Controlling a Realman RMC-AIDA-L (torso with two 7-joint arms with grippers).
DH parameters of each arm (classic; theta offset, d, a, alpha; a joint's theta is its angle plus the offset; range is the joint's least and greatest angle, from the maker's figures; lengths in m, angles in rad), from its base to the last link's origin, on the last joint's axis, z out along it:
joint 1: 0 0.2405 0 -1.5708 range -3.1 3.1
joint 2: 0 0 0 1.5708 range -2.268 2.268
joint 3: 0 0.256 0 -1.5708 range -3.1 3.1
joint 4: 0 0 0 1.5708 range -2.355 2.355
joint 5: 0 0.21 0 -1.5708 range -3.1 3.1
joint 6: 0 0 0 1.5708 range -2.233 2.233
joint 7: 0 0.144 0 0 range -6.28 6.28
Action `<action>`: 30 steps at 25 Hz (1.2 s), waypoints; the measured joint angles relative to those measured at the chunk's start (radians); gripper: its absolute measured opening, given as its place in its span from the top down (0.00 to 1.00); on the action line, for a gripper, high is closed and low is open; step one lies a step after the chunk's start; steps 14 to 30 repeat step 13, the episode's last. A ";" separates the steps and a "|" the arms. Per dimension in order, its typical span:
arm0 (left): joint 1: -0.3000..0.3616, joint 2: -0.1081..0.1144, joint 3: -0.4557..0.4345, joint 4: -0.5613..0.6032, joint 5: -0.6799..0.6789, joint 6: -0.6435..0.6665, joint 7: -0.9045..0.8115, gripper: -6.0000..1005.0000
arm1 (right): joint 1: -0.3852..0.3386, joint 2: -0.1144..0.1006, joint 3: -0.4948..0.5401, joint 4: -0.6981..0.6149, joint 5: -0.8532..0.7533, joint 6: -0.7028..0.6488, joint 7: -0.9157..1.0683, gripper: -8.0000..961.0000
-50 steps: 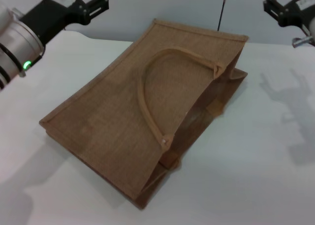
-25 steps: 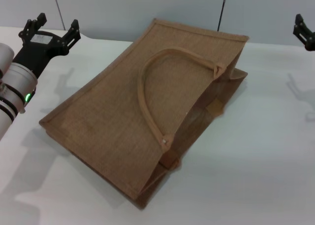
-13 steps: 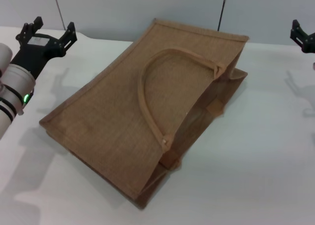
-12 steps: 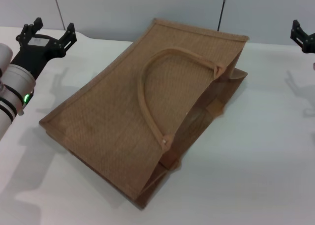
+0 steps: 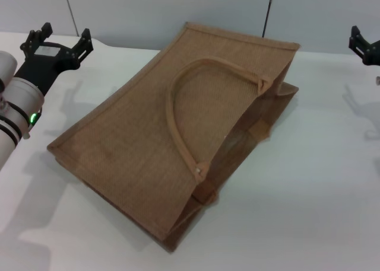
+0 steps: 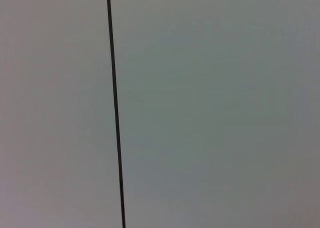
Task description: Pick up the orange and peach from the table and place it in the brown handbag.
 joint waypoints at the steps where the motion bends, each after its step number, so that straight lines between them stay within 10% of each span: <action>1: 0.000 0.000 0.000 0.000 0.000 0.000 0.000 0.12 | 0.000 0.000 0.000 0.000 0.000 0.000 0.000 0.10; 30: -0.007 0.000 0.000 -0.001 0.000 0.017 -0.002 0.13 | 0.003 -0.002 0.002 0.000 0.000 0.000 0.053 0.10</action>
